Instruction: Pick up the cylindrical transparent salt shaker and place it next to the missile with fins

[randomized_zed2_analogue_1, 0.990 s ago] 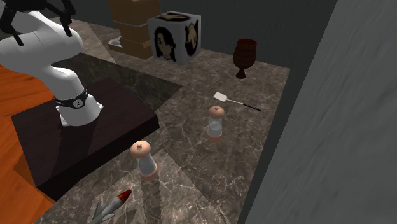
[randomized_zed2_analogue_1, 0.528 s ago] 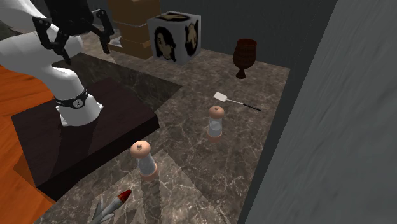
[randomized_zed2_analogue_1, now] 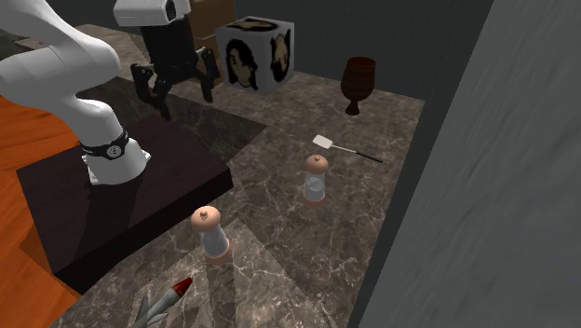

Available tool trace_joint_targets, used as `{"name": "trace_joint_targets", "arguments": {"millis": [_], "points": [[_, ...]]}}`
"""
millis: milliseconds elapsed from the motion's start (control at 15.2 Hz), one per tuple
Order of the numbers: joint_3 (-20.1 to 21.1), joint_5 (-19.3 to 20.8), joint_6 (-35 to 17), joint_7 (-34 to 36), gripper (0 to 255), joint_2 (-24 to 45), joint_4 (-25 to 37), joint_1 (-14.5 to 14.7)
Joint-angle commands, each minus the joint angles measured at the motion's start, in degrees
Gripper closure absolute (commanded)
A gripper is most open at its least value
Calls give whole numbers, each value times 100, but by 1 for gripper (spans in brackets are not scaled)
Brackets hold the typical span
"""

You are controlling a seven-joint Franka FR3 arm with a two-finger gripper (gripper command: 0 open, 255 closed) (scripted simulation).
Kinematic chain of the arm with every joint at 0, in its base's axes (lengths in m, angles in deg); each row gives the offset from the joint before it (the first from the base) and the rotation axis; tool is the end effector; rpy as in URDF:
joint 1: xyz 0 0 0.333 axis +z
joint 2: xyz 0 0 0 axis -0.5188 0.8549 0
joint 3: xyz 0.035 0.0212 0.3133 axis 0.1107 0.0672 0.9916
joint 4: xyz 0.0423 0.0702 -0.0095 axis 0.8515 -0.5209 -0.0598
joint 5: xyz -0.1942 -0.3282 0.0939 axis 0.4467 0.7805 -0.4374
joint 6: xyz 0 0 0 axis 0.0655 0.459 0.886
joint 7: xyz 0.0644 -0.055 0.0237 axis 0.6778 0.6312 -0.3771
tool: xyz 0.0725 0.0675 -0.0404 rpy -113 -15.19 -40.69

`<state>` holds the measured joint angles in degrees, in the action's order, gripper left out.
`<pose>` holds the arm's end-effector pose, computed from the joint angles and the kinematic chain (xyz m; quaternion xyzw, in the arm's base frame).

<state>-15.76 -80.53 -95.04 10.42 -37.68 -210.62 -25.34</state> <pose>0.3724 0.1288 0.4859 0.9993 0.0325 0.0126 0.0144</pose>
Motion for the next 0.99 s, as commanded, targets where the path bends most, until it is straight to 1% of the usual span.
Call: {"name": "trace_joint_targets", "arguments": {"millis": [0,264,462,660,924], "points": [[162,-43,-337,139,0,313,5,58],[478,-27,-930,431,0,1042,181,132],[705,72,-1333,683,0,1630,387,173],[910,262,-1690,974,0,2249,656,215],[1115,656,-2074,1420,0,3110,1111,310]]}}
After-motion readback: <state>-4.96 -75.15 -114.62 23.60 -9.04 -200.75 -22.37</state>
